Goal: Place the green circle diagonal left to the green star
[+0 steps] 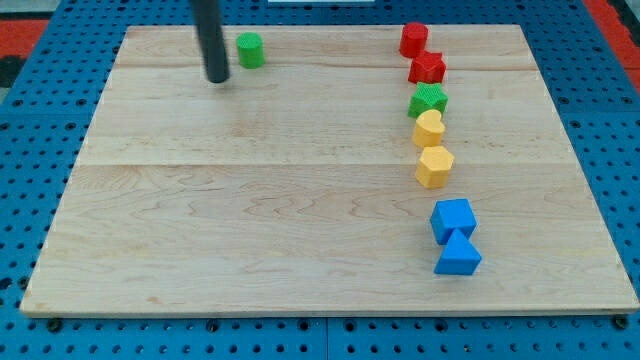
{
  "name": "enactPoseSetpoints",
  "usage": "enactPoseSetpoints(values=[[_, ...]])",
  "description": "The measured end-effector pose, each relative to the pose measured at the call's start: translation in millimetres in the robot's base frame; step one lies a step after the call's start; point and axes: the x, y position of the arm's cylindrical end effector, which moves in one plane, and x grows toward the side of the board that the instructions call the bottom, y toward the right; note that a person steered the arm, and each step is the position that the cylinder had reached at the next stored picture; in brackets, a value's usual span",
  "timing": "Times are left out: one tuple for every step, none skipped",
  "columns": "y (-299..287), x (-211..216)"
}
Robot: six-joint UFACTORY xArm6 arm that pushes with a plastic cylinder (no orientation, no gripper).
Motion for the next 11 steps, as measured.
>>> enactPoseSetpoints(values=[[1.4,-29.7],[31.9,-39.2],[34.2,-60.6],[51.5,-78.2],[100.3,-26.1],[135.6,64.1],[149.1,96.5],[141.5,66.7],[155.5,60.8],[173.1,63.1],[180.6,49.4]])
